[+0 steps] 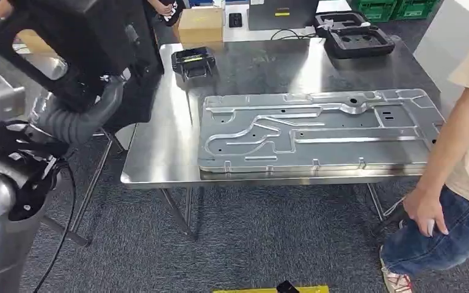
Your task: Take the parts from the cabinet and place them on the table.
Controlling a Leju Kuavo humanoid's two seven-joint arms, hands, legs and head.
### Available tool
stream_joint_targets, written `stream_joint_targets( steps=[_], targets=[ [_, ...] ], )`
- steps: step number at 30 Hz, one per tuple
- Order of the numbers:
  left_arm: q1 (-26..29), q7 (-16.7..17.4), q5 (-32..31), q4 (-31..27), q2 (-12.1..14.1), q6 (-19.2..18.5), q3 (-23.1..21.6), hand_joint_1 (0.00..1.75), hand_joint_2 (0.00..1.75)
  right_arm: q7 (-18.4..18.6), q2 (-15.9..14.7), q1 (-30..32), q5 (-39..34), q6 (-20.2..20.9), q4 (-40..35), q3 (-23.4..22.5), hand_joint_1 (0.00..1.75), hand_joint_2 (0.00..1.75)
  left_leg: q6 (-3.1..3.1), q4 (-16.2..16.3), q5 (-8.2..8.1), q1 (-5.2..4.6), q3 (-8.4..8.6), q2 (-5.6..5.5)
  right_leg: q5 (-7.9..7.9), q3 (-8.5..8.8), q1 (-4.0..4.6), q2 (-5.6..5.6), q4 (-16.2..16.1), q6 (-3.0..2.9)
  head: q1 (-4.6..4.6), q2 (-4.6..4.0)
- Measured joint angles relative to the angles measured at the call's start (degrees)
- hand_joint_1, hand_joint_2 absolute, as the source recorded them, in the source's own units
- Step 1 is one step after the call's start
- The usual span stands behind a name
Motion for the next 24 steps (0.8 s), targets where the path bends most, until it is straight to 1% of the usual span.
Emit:
stream_joint_targets(
  steps=[1, 2, 3, 4, 5, 6, 7, 8, 9, 10, 12, 13, 14, 15, 16, 17, 18, 19, 20, 21, 22, 23, 24],
  targets=[
    [0.0, -0.17, 1.62, 0.0, 0.09, -1.0, -0.02, 1.75, 1.75, 0.02, 0.0, -0.04, 0.09, 0.2, -0.02, 0.0, 0.0, 0.0, 0.04, -0.35, -0.13, 0.11, 0.43, -0.01, 0.25, 0.17, 0.01, -0.04, -0.1, 0.27, 0.09, 0.0],
    [0.11, -0.48, 3.73, -0.11, 0.28, -2.21, -0.02, 1.75, 1.75, 0.02, -0.04, -0.15, 0.37, 0.44, -0.02, 0.0, 0.0, 0.0, 0.23, -0.85, 0.02, 0.65, 2.27, -0.03, -0.37, 0.52, 0.24, 0.01, -0.04, 0.46, 0.04, 0.0],
    [0.09, -0.85, 5.15, -0.26, 0.41, -2.83, 0.0, 1.75, 1.75, 0.11, -0.15, -0.15, 0.52, 0.7, 0.0, 0.0, 0.0, 0.0, 0.33, -0.94, -0.17, 0.69, 2.81, -0.08, -0.74, 0.22, 0.09, -0.07, 1.76, 0.52, 0.24, 0.0],
    [0.06, -0.94, 5.7, -0.28, 0.64, -3.01, 0.0, 1.75, 1.75, 0.11, -0.15, -0.22, 0.55, 0.77, 0.0, 0.0, 0.0, 0.0, 0.57, -0.85, -0.41, 0.68, 3.08, -0.03, -1.21, -1.14, 0.16, -0.05, 4.3, 0.55, 0.24, 0.0],
    [0.11, -1.07, 6.73, -0.37, 0.81, -3.43, -0.04, 1.75, 1.75, 0.11, -0.17, -0.24, 0.57, 0.9, 0.0, 0.0, 0.0, 0.0, 0.7, -0.86, -1.0, 0.68, 3.46, -0.06, -3.26, -5.02, 0.06, -0.06, 10.65, 0.69, 0.26, 0.0],
    [0.27, -1.07, 6.92, -0.37, 0.83, -3.52, -0.07, 1.75, 1.75, 0.26, -0.31, -0.24, 0.59, 0.9, 0.0, 0.0, 0.0, 0.0, 0.8, -0.84, -1.41, 0.66, 3.65, -0.1, -5.51, -7.88, 0.07, -0.06, 14.88, 0.79, 0.31, 0.0],
    [0.52, -1.09, 7.56, -0.42, 0.94, -3.58, -0.18, 1.75, 1.75, 0.33, -0.33, -0.21, 0.66, 0.92, 0.0, 0.0, 0.0, 0.0, 0.78, -0.81, -1.76, 0.65, 3.92, -0.16, -7.21, -10.18, 0.07, -0.06, 17.92, 0.95, 0.31, 0.0],
    [0.79, -1.18, 8.1, -0.55, 1.05, -3.58, -0.24, 1.75, 1.75, 0.33, -0.37, -0.1, 0.76, 0.92, 0.0, 0.0, 0.0, 0.0, 0.67, -0.67, -2.37, 0.66, 4.45, -0.33, -7.55, -12.33, 0.06, -0.06, 19.38, 1.12, 0.31, 0.0],
    [0.89, -1.27, 8.25, -0.68, 1.09, -3.58, -0.24, 1.75, 1.75, 0.33, -0.42, -0.03, 0.76, 0.94, 0.0, 0.0, 0.0, 0.0, 0.56, -0.56, -2.79, 0.69, 4.85, -0.45, -6.45, -12.43, 0.01, -0.07, 18.13, 1.18, 0.31, 0.0],
    [0.92, -1.46, 8.51, -0.85, 1.22, -3.58, -0.24, 1.75, 1.75, 0.33, -0.52, 0.02, 0.85, 0.94, 0.0, 0.0, 0.0, 0.0, 0.29, -0.25, -3.59, 0.8, 5.69, -0.62, -3.02, -11.19, -0.12, -0.07, 13.22, 1.28, 0.28, 0.0],
    [0.93, -1.81, 9.32, -1.22, 1.27, -3.77, -0.3, 1.75, 1.75, 0.31, -0.7, 0.27, 0.94, 0.96, 0.0, 0.0, 0.0, 0.0, -0.24, 0.31, -5.06, 0.92, 7.0, -0.69, 4.04, -7.9, -0.35, -0.07, 3.06, 1.4, 0.31, 0.0],
    [0.92, -1.95, 9.76, -1.31, 1.31, -3.84, -0.39, 1.75, 1.75, 0.28, -0.72, 0.61, 0.96, 1.01, 0.0, 0.0, 0.0, 0.0, -0.69, 0.52, -5.86, 0.74, 6.9, -0.67, 5.46, -7.26, -0.16, 0.03, 0.9, 1.15, 0.26, 0.0],
    [0.66, -1.94, 10.07, -1.57, 1.36, -3.91, -0.61, 1.75, 1.75, 0.24, -0.72, 0.22, 1.0, 1.07, 0.0, 0.0, 0.0, 0.0, -0.95, 0.88, -6.15, 0.73, 6.96, -0.73, 3.27, -7.36, 0.01, -0.08, 0.92, 0.21, 0.28, 0.0],
    [0.64, -1.9, 10.13, -1.79, 1.38, -3.86, -0.68, 1.75, 1.75, 0.15, -0.74, -0.06, 1.07, 1.07, -0.02, -0.02, 0.0, 0.0, -1.21, 0.88, -6.59, 0.72, 6.91, -0.66, 4.25, -7.53, 0.18, 0.03, 0.97, -0.07, 0.24, 0.0],
    [0.65, -1.9, 10.26, -2.05, 1.38, -3.86, -0.76, 1.75, 1.75, 0.28, -0.81, -0.08, 1.11, 1.09, 0.0, -0.02, 0.0, 0.0, -1.47, 1.28, -6.71, 0.8, 7.24, -0.67, 3.81, -7.48, 0.24, -0.05, 0.94, -0.64, 0.26, 0.0],
    [0.53, -1.9, 10.29, -2.3, 1.4, -3.86, -0.81, 1.75, 1.75, 0.2, -0.77, -0.24, 1.16, 1.09, -0.02, -0.02, 0.0, 0.0, -1.6, 1.11, -6.99, 0.8, 7.4, -0.68, 3.8, -7.04, 0.07, 0.0, 0.98, -0.89, 0.26, 0.0],
    [0.43, -1.92, 10.31, -2.65, 1.55, -3.82, -0.79, 1.75, 1.75, 0.17, -0.61, -0.41, 1.18, 1.09, -0.11, -0.02, 0.0, 0.0, -1.81, 2.43, -7.27, 0.9, 6.96, -0.53, 3.54, -6.39, -0.2, 0.04, 0.94, -1.22, 0.26, 0.0],
    [0.04, -1.92, 10.44, -2.88, 1.57, -3.84, -0.85, 1.75, 1.75, 0.15, -0.72, -0.37, 1.25, 1.09, -0.13, -0.02, 0.0, 0.0, -2.27, 5.45, -7.44, 1.02, 5.41, -0.3, 3.17, -5.94, -0.26, 0.01, 0.91, -1.57, -0.02, 0.0],
    [-0.23, -1.92, 10.48, -2.99, 1.6, -3.82, -0.94, 1.75, 1.75, 0.17, -0.81, -0.36, 1.24, 1.09, -0.13, -0.02, 0.0, 0.0, -2.9, 10.39, -8.29, 1.41, 2.43, -0.24, 2.76, -5.55, -0.26, -0.01, 0.91, -1.74, -0.02, 0.0],
    [-0.17, -1.92, 10.64, -3.15, 1.6, -3.82, -1.2, 1.75, 1.75, 0.17, -0.79, -0.37, 1.27, 1.11, -0.13, -0.02, 0.0, 0.0, -3.45, 15.74, -9.86, 1.7, -1.12, -0.15, 2.32, -5.2, -0.25, 0.01, 0.91, -1.75, -0.02, 0.0],
    [-0.06, -1.92, 10.66, -3.15, 1.6, -3.82, -1.4, 1.75, 1.75, 0.17, -0.81, -0.37, 1.29, 1.11, -0.13, -0.02, 0.0, 0.0, -3.75, 19.28, -11.51, 1.85, -3.67, -0.08, 1.95, -4.9, -0.26, 0.02, 0.92, -1.74, -0.04, 0.0],
    [0.07, -1.9, 10.72, -3.15, 1.6, -3.82, -1.68, 1.75, 1.75, 0.17, -0.81, -0.36, 1.38, 1.18, -0.13, -0.02, 0.0, 0.0, -3.95, 22.47, -13.08, 2.01, -6.7, 0.03, 1.37, -4.26, -0.25, 0.08, 0.92, -1.71, -0.04, 0.0],
    [0.09, -1.9, 10.79, -3.15, 1.6, -3.82, -1.86, 1.75, 1.75, 0.17, -0.81, -0.36, 1.44, 1.33, -0.13, -0.02, 0.0, 0.0, -3.92, 22.26, -12.9, 2.03, -7.67, 0.05, 0.85, -3.61, -0.24, 0.18, 0.92, -1.67, -0.04, 0.0]
  ],
)
